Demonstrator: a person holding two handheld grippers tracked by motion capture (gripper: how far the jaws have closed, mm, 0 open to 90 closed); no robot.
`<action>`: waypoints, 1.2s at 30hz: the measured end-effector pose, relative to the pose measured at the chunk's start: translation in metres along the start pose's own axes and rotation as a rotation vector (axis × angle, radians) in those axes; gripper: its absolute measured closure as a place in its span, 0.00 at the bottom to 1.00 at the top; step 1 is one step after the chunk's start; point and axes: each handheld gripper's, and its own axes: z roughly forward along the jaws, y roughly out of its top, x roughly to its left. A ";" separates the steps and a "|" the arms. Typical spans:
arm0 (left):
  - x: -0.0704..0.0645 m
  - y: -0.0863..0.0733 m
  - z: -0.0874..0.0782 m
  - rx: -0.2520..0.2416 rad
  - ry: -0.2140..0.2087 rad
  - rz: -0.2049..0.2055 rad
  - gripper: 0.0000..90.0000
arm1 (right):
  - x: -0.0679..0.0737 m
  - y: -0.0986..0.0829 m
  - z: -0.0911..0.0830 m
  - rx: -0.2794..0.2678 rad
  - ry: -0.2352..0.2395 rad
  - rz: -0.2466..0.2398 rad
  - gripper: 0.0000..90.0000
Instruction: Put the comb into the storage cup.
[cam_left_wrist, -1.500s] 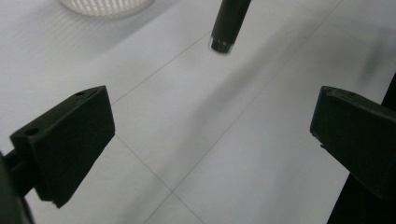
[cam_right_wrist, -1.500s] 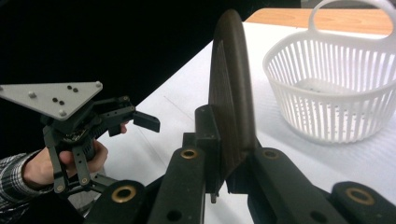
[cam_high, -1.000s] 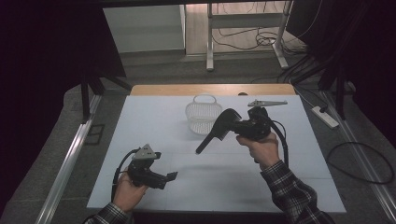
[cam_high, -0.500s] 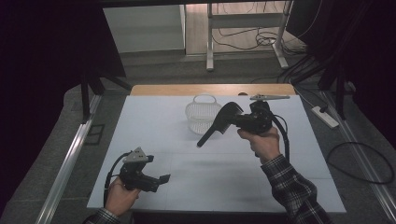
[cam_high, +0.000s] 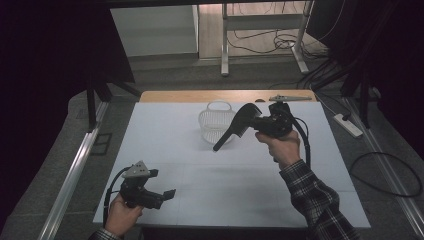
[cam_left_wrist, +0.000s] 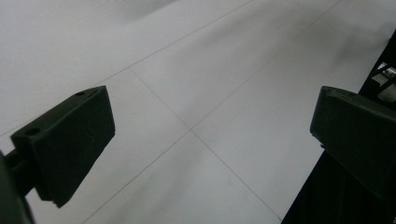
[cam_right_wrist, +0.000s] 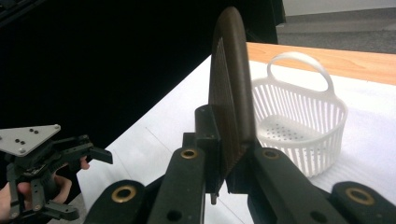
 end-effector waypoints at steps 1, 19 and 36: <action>0.001 -0.001 -0.001 -0.002 0.000 -0.004 0.00 | 0.000 0.001 0.000 -0.002 -0.001 0.000 0.96; 0.004 -0.015 -0.013 -0.003 0.001 -0.021 0.00 | -0.011 0.017 0.005 -0.031 -0.036 0.017 0.96; 0.002 -0.023 -0.022 -0.006 0.022 -0.010 0.00 | -0.018 0.033 0.012 -0.052 -0.091 0.012 0.96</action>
